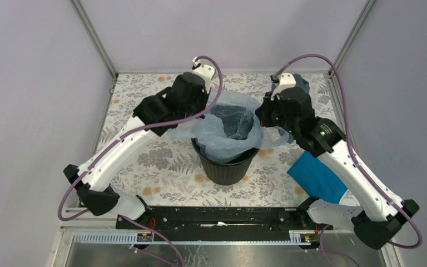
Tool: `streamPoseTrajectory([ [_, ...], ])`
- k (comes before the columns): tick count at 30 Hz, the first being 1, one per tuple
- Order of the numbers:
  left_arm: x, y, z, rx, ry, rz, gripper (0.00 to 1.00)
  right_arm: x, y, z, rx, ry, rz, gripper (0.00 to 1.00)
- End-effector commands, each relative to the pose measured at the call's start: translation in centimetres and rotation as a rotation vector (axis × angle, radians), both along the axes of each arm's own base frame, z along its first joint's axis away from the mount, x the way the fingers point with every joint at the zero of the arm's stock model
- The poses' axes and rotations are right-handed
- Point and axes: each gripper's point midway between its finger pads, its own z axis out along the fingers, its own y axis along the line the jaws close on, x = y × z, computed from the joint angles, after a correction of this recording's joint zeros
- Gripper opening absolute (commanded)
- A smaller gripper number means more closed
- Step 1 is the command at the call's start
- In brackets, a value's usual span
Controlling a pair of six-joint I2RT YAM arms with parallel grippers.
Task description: Put the trash bags into the trash bin
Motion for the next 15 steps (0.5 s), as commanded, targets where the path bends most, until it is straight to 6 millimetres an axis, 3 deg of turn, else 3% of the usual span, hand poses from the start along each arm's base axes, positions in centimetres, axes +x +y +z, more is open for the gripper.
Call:
streamPoseTrajectory([
  [1, 1.8, -0.4, 1.2, -0.08, 0.037, -0.084, 0.03, 1.3, -0.5, -0.4, -0.064, 0.031, -0.014, 0.0],
  [4, 1.3, -0.8, 0.9, -0.121, 0.073, -0.136, 0.03, 1.2, -0.6, -0.5, -0.078, 0.037, -0.003, 0.0],
  [6, 0.7, -0.8, 0.8, -0.143, 0.083, -0.152, 0.03, 0.8, -0.6, -0.1, -0.081, 0.02, 0.027, 0.09],
  [8, 0.5, -0.6, 0.8, -0.164, 0.082, -0.152, 0.04, 0.1, -0.3, 0.4, -0.075, -0.004, 0.073, 0.22],
  [12, 1.0, -0.7, 0.7, -0.186, 0.1, -0.135, 0.03, -0.4, 0.5, 1.2, -0.069, -0.053, 0.157, 0.7],
  [15, 1.1, -1.4, 0.8, -0.2, 0.113, -0.147, 0.0, -0.6, 1.8, 1.6, -0.086, -0.081, 0.254, 0.78],
])
